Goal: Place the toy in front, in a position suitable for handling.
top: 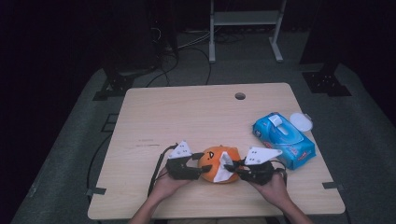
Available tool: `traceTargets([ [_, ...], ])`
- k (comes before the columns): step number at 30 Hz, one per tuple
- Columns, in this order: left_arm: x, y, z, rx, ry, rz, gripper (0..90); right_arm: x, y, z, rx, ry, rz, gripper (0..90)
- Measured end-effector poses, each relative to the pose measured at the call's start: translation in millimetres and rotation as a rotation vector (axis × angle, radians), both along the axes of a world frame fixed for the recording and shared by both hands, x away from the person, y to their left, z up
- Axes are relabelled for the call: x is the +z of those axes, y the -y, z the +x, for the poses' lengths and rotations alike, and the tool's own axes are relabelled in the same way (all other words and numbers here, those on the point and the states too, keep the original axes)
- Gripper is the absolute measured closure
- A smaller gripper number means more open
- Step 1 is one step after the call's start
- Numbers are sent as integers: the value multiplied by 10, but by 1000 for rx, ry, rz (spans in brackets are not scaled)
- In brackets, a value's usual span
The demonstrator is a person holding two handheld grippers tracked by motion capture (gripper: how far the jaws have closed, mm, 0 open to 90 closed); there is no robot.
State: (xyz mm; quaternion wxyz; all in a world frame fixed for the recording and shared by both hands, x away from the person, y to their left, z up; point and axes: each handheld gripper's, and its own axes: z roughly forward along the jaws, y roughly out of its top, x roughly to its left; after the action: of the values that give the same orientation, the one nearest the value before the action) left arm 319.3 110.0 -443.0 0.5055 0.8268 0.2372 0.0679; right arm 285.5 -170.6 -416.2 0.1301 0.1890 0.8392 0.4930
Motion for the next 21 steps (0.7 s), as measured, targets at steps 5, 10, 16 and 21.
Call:
traceTargets([
  [5, -9, -42, 8, -13, -22, -10, 406, -37, 207, 70, -41, -49, 35, 812],
  [10, 108, -35, 22, -24, -16, -125, 287, -78, 84, -8, 45, -52, 18, 812],
  [16, 8, 38, 33, -11, -29, -79, 352, -57, -16, -118, 125, -28, -15, 813],
  [21, -14, 1, 35, -20, -21, -54, 375, -45, 163, 75, 12, -54, 34, 813],
])
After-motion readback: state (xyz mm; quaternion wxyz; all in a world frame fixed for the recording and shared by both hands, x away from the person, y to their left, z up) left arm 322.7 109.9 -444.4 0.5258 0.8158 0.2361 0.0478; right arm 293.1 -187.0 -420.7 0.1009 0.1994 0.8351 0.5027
